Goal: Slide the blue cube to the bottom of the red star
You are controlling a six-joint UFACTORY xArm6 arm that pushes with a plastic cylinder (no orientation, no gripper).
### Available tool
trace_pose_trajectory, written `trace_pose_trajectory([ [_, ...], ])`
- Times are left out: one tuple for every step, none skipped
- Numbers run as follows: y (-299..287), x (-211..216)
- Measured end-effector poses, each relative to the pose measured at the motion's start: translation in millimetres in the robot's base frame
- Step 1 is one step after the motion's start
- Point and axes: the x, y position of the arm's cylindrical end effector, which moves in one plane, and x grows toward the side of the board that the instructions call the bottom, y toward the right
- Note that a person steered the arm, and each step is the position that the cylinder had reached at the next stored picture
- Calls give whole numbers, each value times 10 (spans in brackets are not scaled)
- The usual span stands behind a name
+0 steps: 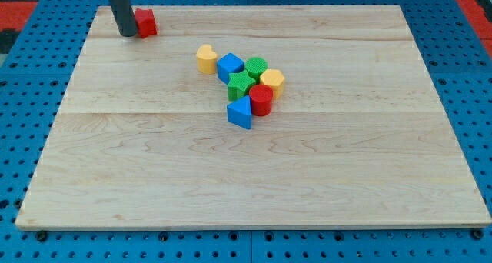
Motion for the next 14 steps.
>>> trace_pose_trajectory([
  [-1, 454],
  [162, 553],
  [310, 640],
  [307, 598],
  [455, 295],
  [906, 187],
  [1565, 99],
  [2211, 334],
  [2591, 665],
  [2245, 735],
  [1761, 740],
  [1771, 1150],
  [1681, 1450],
  [846, 1436],
])
